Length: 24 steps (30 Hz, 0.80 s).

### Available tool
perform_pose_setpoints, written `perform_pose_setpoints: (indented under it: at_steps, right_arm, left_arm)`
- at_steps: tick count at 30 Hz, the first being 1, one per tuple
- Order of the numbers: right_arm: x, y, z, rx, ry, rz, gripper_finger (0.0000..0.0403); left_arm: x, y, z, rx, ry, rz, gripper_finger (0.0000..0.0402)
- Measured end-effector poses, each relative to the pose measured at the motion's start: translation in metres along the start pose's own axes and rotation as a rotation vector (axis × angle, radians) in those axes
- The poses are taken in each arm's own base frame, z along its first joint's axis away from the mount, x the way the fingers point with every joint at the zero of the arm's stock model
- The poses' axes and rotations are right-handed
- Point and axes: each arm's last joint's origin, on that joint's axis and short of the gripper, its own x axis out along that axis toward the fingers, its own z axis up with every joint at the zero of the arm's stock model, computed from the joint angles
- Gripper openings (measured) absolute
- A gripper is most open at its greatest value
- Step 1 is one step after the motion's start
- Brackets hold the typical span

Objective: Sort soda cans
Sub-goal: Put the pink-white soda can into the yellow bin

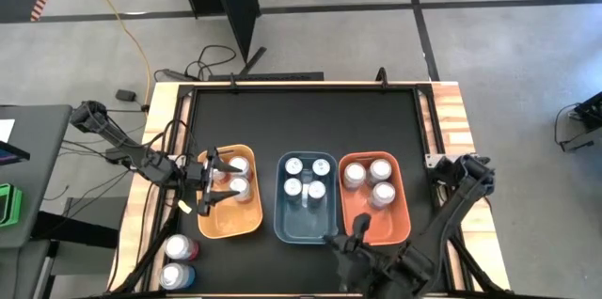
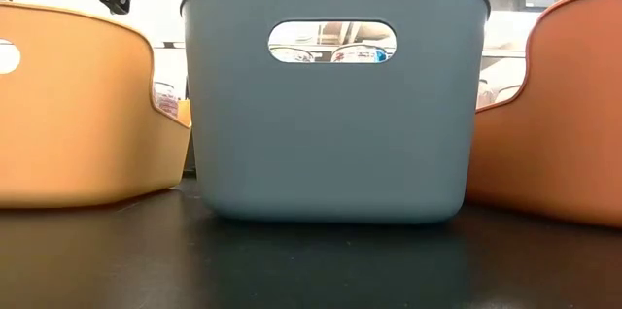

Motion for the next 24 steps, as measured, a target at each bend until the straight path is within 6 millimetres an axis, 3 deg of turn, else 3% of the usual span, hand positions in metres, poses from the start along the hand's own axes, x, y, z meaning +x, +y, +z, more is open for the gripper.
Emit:
perform_pose_setpoints:
  at_steps: [5, 9, 12, 16, 20, 24]
  right_arm:
    - [0.001, -0.04, -0.003, -0.024, 0.072, -0.054, 0.0005]
    - [0.0, -0.068, -0.03, -0.007, 0.089, -0.134, 0.0003]
    - [0.0, -0.093, -0.055, 0.105, 0.044, -0.143, 0.0002]
    - [0.009, -0.112, -0.09, 0.229, -0.055, 0.007, 0.0001]
    - [0.013, -0.129, -0.112, 0.323, -0.316, 0.24, 0.0001]
    - [0.016, -0.139, -0.134, 0.392, -0.449, 0.312, 0.0]
  left_arm:
    - [0.0, 0.001, 0.001, -0.01, -0.006, 0.021, 0.0277]
    - [0.0, 0.001, 0.001, -0.017, -0.006, 0.027, 0.0277]
    - [0.0, 0.002, 0.001, -0.002, -0.008, 0.036, 0.0277]
    - [0.003, 0.006, 0.001, 0.002, -0.01, 0.069, 0.0277]
    - [0.005, 0.011, 0.001, -0.009, -0.013, 0.101, 0.0277]
    - [0.009, 0.008, 0.012, -0.006, -0.015, 0.07, 0.0277]
